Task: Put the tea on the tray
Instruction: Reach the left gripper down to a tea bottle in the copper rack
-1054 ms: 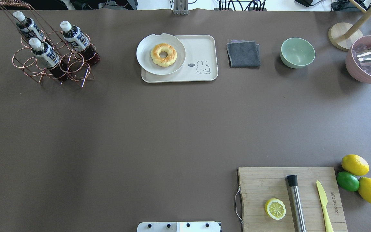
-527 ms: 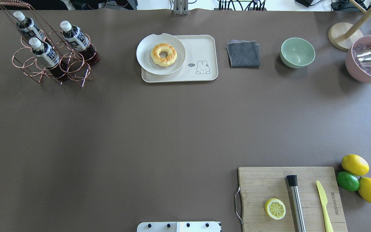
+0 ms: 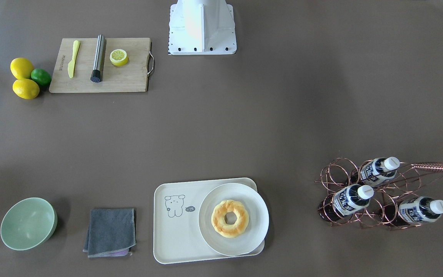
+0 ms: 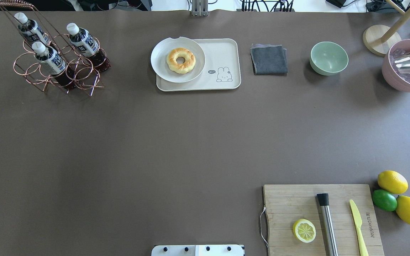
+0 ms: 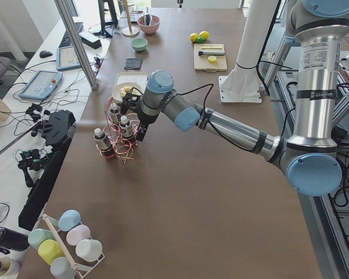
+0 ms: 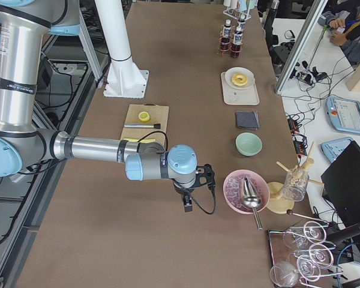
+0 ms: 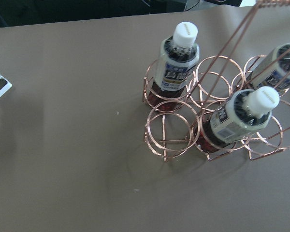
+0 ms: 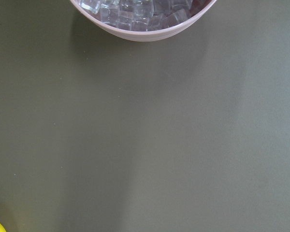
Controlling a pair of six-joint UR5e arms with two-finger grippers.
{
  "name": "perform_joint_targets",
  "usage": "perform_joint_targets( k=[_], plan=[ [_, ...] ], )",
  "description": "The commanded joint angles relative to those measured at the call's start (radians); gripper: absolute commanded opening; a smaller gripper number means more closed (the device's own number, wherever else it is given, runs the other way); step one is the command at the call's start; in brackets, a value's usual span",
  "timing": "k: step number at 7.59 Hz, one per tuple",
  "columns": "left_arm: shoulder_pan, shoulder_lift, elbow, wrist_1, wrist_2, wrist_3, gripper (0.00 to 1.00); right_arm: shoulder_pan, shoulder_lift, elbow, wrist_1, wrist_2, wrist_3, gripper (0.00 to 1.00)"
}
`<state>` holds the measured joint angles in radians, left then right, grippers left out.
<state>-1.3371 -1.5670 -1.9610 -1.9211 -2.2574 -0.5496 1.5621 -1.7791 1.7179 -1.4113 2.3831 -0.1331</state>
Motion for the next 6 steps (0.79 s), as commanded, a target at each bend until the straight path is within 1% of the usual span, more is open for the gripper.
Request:
perform_joint_targets(
  k=[1,2,3,4,5,6],
  plan=[
    [0.146,-0.108,0.022,0.001,0.149,-0.094,0.97,-0.001,-0.003,-0.030,0.056,0.004,0.000,1.00],
    [0.195,-0.167,0.062,0.001,0.186,-0.137,0.97,-0.001,-0.003,-0.071,0.107,0.004,-0.002,1.00],
    [0.200,-0.200,0.082,0.001,0.188,-0.142,0.97,-0.001,-0.003,-0.108,0.182,0.004,0.000,1.00],
    [0.210,-0.211,0.108,0.001,0.190,-0.136,0.97,-0.002,-0.003,-0.142,0.239,0.004,0.001,1.00],
    [0.223,-0.246,0.149,-0.001,0.225,-0.136,0.97,-0.002,-0.003,-0.147,0.248,0.002,0.009,1.00],
    [0.266,-0.281,0.186,-0.002,0.275,-0.139,0.97,-0.002,-0.002,-0.147,0.250,0.002,0.010,1.00]
  ],
)
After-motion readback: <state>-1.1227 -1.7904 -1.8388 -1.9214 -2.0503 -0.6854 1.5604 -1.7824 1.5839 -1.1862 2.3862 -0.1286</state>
